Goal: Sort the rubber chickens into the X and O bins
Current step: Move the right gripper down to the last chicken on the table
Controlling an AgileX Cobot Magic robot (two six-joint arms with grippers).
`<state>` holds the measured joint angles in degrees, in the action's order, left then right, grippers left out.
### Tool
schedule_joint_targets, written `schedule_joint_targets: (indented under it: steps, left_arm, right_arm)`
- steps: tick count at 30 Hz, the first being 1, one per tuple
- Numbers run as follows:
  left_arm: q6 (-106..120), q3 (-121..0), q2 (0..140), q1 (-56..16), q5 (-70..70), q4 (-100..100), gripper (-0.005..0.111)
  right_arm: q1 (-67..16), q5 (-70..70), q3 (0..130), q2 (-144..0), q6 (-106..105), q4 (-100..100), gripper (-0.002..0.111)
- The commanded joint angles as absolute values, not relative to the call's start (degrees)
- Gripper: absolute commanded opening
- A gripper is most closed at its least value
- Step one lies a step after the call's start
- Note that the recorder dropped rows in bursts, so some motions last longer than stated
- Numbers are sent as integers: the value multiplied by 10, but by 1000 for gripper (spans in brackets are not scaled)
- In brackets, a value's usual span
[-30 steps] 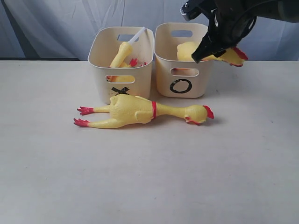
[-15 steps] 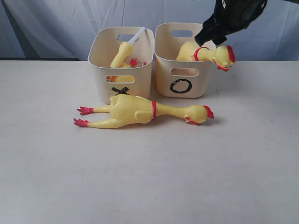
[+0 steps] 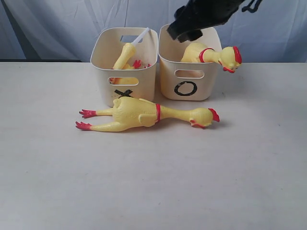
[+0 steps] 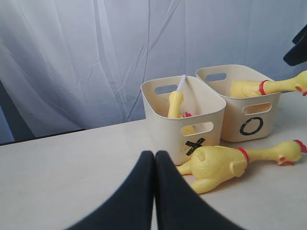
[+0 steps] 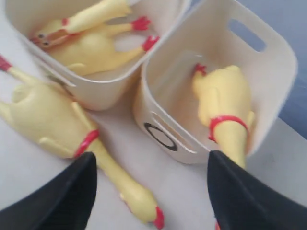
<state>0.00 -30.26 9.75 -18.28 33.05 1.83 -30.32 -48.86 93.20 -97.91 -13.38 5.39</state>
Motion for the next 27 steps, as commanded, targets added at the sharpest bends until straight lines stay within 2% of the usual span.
schedule_joint_targets:
  steps: [1,11,27]
  left_arm:
    - [0,-301,94,-184,334,18,0]
    - [0,-301,94,-184,334,18,0]
    - [0,-301,94,-184,334,18,0]
  right_arm:
    - [-341,-495,935,-975,-196,19,62]
    - [-374,-499,934,-984,-200,28,62]
    - [-374,-559,933,-1122,-263,37,62]
